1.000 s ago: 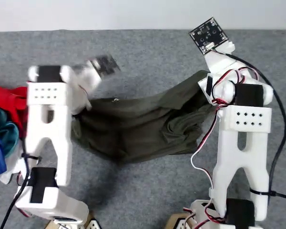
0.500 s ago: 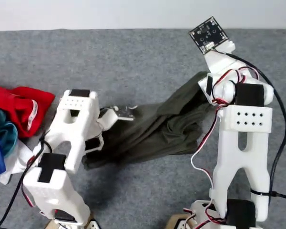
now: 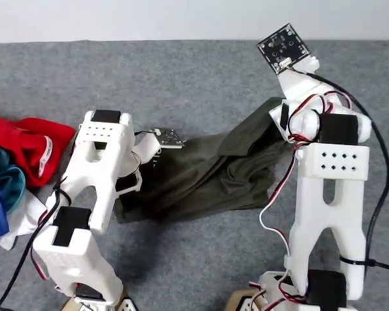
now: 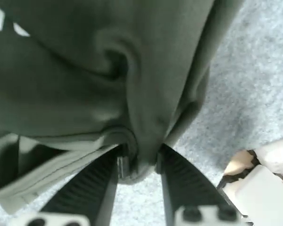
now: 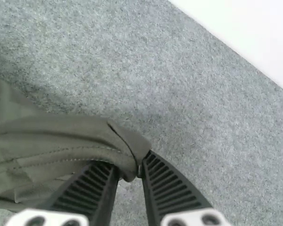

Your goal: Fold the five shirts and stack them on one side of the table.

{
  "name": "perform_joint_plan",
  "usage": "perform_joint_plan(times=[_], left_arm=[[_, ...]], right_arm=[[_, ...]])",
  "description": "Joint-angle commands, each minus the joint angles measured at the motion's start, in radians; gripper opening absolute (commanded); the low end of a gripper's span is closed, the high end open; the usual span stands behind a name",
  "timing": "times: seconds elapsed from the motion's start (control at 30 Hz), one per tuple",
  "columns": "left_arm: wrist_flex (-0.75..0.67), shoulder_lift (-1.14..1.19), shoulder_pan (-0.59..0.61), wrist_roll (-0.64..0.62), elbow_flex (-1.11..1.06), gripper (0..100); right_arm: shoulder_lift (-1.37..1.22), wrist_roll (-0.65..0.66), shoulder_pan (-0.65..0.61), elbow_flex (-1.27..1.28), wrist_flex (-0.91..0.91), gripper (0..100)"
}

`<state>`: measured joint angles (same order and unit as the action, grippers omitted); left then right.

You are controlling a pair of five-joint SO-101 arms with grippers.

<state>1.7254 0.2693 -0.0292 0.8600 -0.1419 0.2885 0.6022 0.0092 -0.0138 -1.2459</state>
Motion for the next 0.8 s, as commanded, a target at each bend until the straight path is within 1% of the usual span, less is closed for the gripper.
perform_joint_plan(times=[0.0, 0.1, 0.27, 0.43, 0.53, 0.67, 0.77], left_arm=[[0.029, -0.011, 0.003, 0.006, 0.03, 5], [0.029, -0.011, 0.002, 0.008, 0.03, 0], [0.029, -0.029, 0.009, 0.008, 0.064, 0], [0.029, -0.181, 0.014, 0.008, 0.134, 0], [0.029, -0.298, 0.017, 0.005, 0.193, 0], [0.029, -0.425, 0.049, -0.049, 0.305, 1], [0.026, -0.463, 0.097, -0.083, 0.4, 1]], right_arm=[[0.036, 0.008, -0.002, -0.008, 0.013, 1.0], [0.036, 0.008, -0.002, -0.008, 0.015, 1.0], [0.036, 0.008, -0.005, -0.008, 0.015, 1.0], [0.045, 0.011, -0.001, -0.012, 0.015, 1.0], [0.047, 0.034, -0.001, -0.015, 0.015, 1.0], [0.073, 0.035, -0.001, -0.052, 0.015, 1.0], [0.105, 0.035, 0.002, -0.087, 0.015, 1.0]])
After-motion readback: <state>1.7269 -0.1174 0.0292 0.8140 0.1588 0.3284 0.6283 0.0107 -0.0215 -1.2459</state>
